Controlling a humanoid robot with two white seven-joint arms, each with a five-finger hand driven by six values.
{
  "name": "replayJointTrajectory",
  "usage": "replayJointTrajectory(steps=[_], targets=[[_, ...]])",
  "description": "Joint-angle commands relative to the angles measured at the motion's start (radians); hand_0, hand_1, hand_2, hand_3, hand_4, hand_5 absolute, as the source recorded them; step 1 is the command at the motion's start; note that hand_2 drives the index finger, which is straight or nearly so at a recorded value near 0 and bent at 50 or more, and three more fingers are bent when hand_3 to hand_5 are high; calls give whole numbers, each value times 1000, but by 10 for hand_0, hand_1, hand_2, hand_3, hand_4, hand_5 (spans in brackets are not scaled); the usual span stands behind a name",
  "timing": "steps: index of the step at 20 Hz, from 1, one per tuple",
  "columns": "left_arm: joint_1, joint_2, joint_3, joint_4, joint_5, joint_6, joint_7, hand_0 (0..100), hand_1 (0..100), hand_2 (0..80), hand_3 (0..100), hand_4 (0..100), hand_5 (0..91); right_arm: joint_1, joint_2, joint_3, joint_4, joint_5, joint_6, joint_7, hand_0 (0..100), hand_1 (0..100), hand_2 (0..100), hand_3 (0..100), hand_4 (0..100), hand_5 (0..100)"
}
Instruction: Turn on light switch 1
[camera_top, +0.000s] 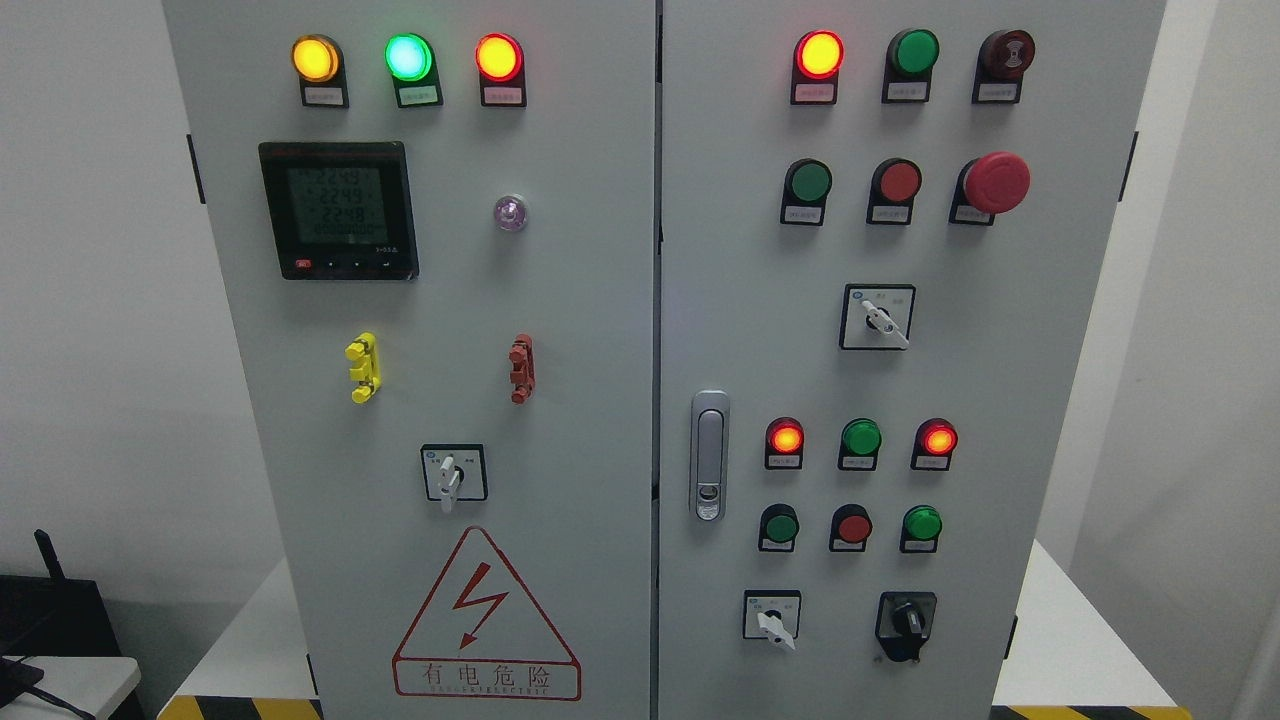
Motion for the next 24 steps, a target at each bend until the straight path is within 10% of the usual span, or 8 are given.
replayJointTrajectory(steps=[1, 11, 16, 24], targets=[[-1, 3, -6, 0, -20, 2, 0, 396, 0, 0, 0, 11, 0, -1, 0, 17, 0, -25, -1, 0, 120, 389, 0, 0, 0, 0], [-3, 3, -4, -6, -20, 10, 2, 394, 0, 0, 0, 19, 0, 1, 0, 17, 0, -25, -1, 0, 120, 389, 0, 0, 0, 0], [5, -9, 11, -92, -14, 8, 100, 395, 0, 0, 0, 56, 0, 1, 0, 17, 0, -25, -1, 0, 120, 389, 0, 0, 0, 0], [100, 11, 276, -389, -41, -10, 89, 400, 0, 0, 23, 94, 0, 1, 0, 17, 0, -25, -1, 0, 120, 389, 0, 0, 0, 0]])
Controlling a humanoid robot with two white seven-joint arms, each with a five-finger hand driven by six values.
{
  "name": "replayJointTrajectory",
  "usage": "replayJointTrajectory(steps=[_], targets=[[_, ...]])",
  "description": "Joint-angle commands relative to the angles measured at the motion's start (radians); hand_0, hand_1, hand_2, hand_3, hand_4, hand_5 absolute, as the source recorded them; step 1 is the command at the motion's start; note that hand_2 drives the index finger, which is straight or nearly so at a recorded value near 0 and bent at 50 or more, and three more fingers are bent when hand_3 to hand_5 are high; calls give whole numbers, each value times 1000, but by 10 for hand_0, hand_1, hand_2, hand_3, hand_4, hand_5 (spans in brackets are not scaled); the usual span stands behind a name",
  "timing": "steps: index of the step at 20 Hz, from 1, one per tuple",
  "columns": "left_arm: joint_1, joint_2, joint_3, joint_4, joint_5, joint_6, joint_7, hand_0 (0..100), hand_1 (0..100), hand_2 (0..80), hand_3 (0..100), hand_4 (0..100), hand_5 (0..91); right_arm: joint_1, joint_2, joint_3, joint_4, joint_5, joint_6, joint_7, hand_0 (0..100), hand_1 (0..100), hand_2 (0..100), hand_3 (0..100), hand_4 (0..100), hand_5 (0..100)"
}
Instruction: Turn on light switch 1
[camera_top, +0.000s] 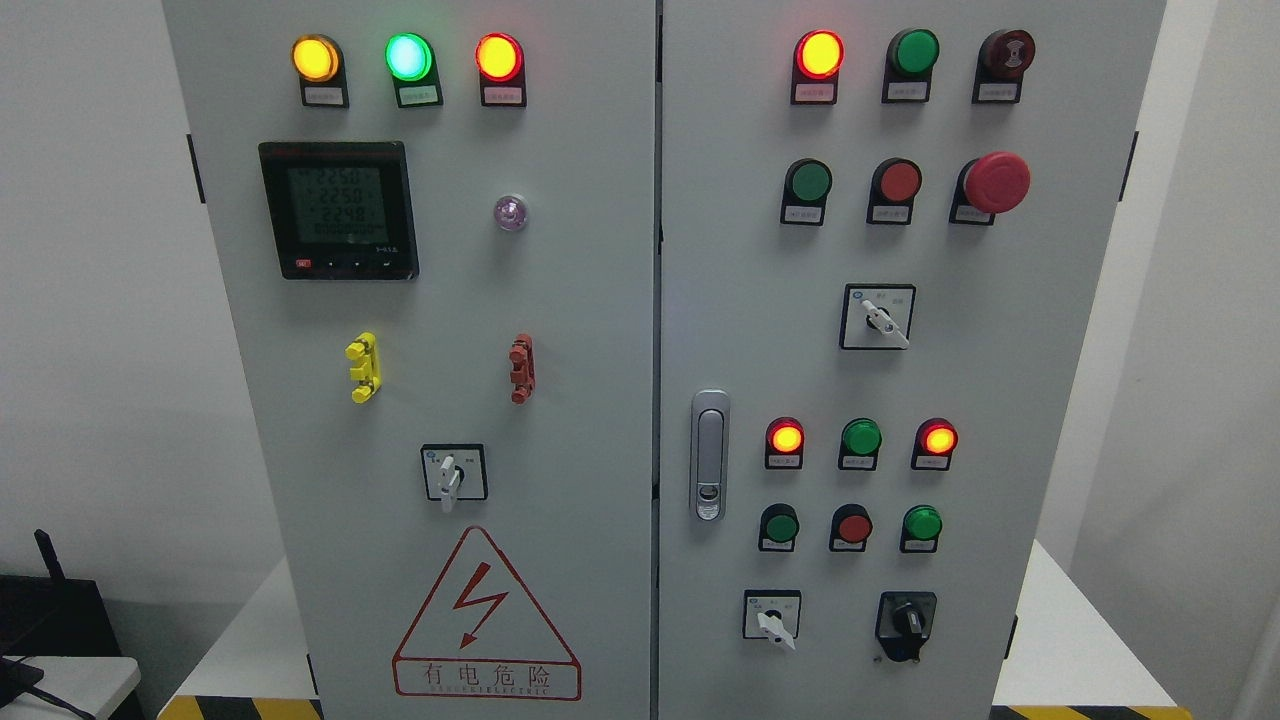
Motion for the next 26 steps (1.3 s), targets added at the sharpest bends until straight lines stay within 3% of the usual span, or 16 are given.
replayJointTrajectory(steps=[1, 6, 9, 13, 24, 26], targets=[[67, 11, 226, -303, -24, -20, -8, 402, 0, 0, 33, 115, 0, -1, 1, 17, 0, -25, -1, 0, 120, 389, 0, 0, 0, 0], [113, 43, 347, -489, -22, -24, -8, 420, 0, 0, 88, 164, 0, -1, 1, 17, 0, -25, -1, 0, 120, 389, 0, 0, 0, 0], [130, 45, 412, -602, -14, -63, -13, 429, 0, 0, 178, 260, 39, 1, -1, 17, 0, -25, 0, 0, 120, 389, 0, 0, 0, 0], [133, 37, 472, -783, -14, -77, -53, 436, 0, 0, 254, 292, 50, 1, -1, 17, 0, -25, -1, 0, 120, 389, 0, 0, 0, 0], [124, 35, 481, -1147, -13, -115, -42, 459, 0, 23, 343, 398, 104, 1, 1, 17, 0, -25, -1, 0, 120, 389, 0, 0, 0, 0], [121, 35, 478, -1215, -13, -115, -42, 464, 0, 59, 352, 408, 118, -1, 1, 17, 0, -25, -1, 0, 120, 389, 0, 0, 0, 0]])
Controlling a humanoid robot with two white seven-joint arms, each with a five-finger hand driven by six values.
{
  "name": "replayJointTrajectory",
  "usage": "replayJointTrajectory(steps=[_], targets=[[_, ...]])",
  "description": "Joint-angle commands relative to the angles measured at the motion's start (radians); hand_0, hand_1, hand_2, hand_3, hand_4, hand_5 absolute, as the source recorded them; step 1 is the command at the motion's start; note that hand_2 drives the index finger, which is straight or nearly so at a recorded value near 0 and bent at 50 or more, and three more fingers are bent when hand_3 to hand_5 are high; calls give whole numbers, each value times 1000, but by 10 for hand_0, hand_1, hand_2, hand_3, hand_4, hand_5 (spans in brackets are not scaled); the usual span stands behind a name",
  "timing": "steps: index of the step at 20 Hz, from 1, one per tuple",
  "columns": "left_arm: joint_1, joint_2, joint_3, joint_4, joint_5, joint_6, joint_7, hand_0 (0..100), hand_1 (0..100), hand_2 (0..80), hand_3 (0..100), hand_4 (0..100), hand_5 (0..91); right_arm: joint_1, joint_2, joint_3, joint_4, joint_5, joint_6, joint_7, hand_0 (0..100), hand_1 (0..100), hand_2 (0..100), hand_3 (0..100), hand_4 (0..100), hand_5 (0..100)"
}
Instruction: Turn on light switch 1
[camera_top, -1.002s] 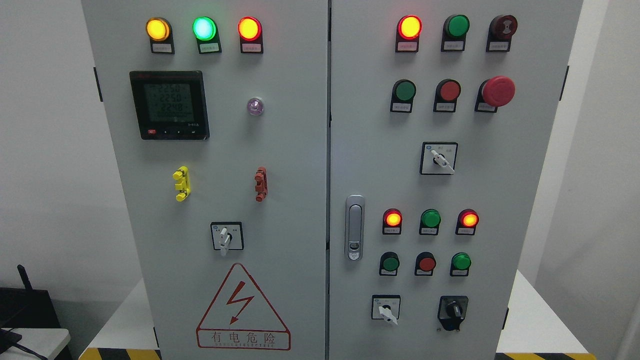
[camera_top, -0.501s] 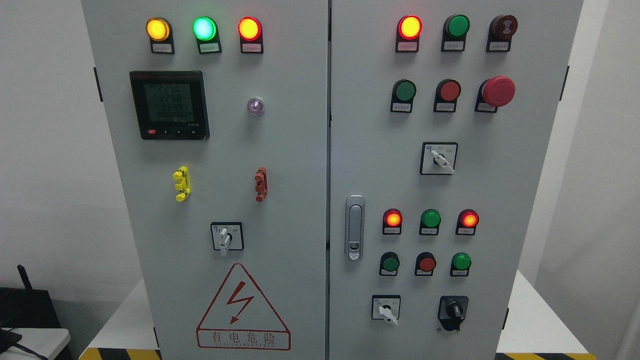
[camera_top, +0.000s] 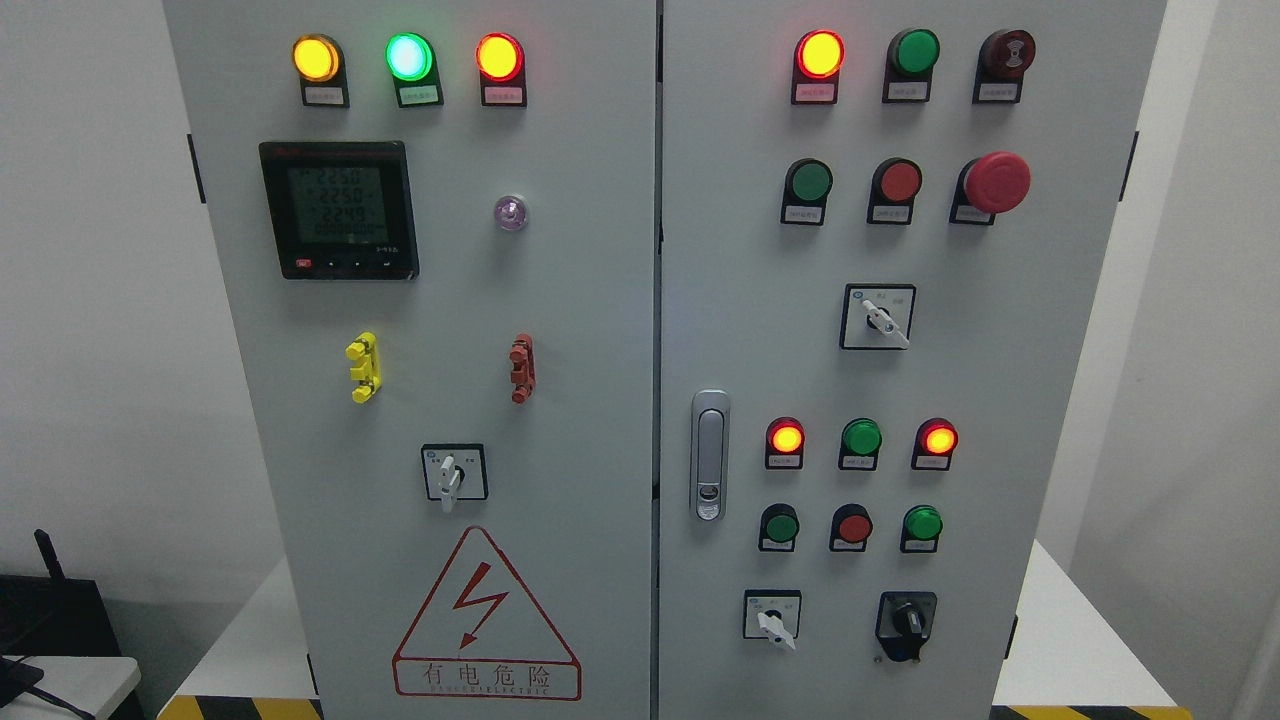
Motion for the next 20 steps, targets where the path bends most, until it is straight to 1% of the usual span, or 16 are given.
replayJointTrajectory(steps=[1, 4, 5, 6, 8, 10, 13, 15, 19, 20], targets=[[-8, 5, 63, -387, -31, -5, 4, 466, 0, 81, 360, 422, 130, 0, 1, 17, 0, -25, 0, 0, 120, 389, 0, 0, 0, 0], [-19, 14, 56, -460, -32, -5, 4, 475, 0, 152, 393, 456, 158, 0, -1, 17, 0, -25, 1, 0, 120, 389, 0, 0, 0, 0], [-30, 16, 56, -480, -32, -5, 2, 479, 0, 190, 416, 483, 185, 0, 1, 17, 0, -25, 0, 0, 120, 389, 0, 0, 0, 0], [-43, 16, 55, -495, -32, -5, 2, 479, 0, 193, 420, 485, 189, -1, -1, 17, 0, -25, 1, 0, 120, 389, 0, 0, 0, 0], [-83, 14, 50, -524, -35, -7, 4, 480, 0, 217, 443, 513, 230, -1, -1, 17, 0, -25, 0, 0, 120, 389, 0, 0, 0, 0], [-105, 14, 20, -549, -40, -5, 7, 476, 0, 245, 452, 517, 240, -1, 1, 17, 0, -25, 0, 0, 120, 389, 0, 0, 0, 0], [-112, 16, -60, -584, -40, -5, 51, 465, 0, 252, 441, 513, 240, 0, -1, 17, 0, -25, 0, 0, 120, 389, 0, 0, 0, 0], [-131, 16, -112, -607, -40, -5, 56, 459, 0, 257, 437, 513, 241, 0, 1, 17, 0, -25, 0, 0, 120, 389, 0, 0, 0, 0], [-155, 13, -178, -676, -52, -4, 60, 429, 0, 269, 436, 536, 273, -1, 1, 17, 0, -25, 1, 0, 120, 389, 0, 0, 0, 0], [-155, 11, -194, -690, -67, -5, 79, 421, 0, 270, 433, 538, 275, 0, 1, 17, 0, -25, 1, 0, 120, 389, 0, 0, 0, 0]])
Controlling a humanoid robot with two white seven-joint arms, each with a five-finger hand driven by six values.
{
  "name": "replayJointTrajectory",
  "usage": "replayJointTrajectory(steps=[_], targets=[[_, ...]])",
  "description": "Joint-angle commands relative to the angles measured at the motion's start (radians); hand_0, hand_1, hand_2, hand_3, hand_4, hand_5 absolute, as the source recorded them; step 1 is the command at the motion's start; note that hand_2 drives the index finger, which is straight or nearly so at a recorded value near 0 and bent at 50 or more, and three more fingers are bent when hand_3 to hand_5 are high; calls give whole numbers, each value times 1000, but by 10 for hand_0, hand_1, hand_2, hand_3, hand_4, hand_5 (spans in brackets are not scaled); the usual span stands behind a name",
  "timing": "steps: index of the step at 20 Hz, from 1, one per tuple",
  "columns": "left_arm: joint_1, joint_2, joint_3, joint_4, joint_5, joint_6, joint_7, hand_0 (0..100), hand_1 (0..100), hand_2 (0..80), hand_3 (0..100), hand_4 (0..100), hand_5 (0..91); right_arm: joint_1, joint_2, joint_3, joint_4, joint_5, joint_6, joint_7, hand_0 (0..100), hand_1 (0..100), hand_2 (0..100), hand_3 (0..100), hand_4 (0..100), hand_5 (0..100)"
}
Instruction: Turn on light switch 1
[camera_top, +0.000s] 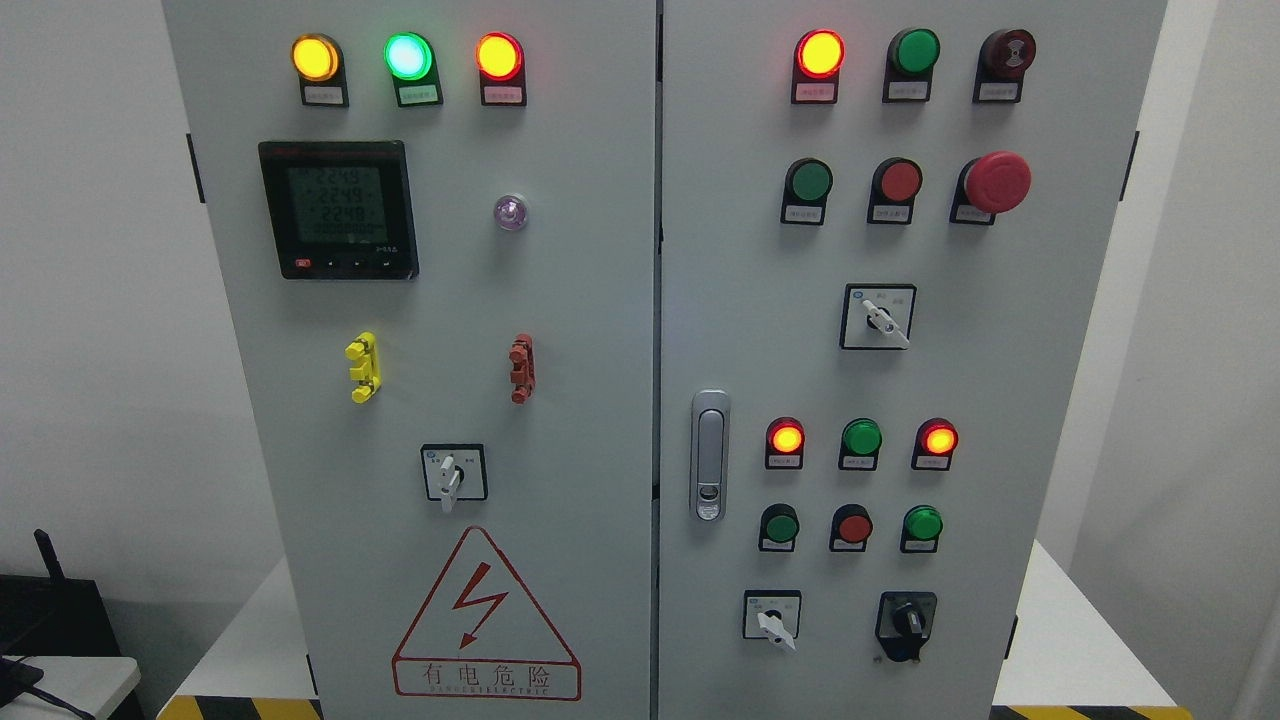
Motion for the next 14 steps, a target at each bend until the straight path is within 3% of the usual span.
replayJointTrajectory(steps=[1, 4, 8, 11, 14], targets=[[-29, 2, -151, -214, -50, 3, 48, 418, 0, 270, 432, 539, 277, 1, 1, 17, 0, -25, 0, 0, 120, 389, 0, 0, 0, 0], [-35, 1, -226, -233, -97, 3, 102, 404, 0, 276, 439, 549, 281, -1, 1, 17, 0, -25, 0, 0, 120, 389, 0, 0, 0, 0], [-78, -10, -310, -247, -122, 5, 113, 401, 0, 301, 451, 562, 291, -1, -1, 17, 0, -25, 0, 0, 120, 389, 0, 0, 0, 0], [-105, -41, -376, -247, -140, 8, 124, 406, 0, 332, 482, 609, 372, -1, 0, 17, 0, -25, 0, 0, 120, 389, 0, 0, 0, 0], [-126, -47, -430, -244, -141, 29, 169, 373, 0, 344, 507, 636, 439, 1, -1, 17, 0, -25, 0, 0, 120, 389, 0, 0, 0, 0]])
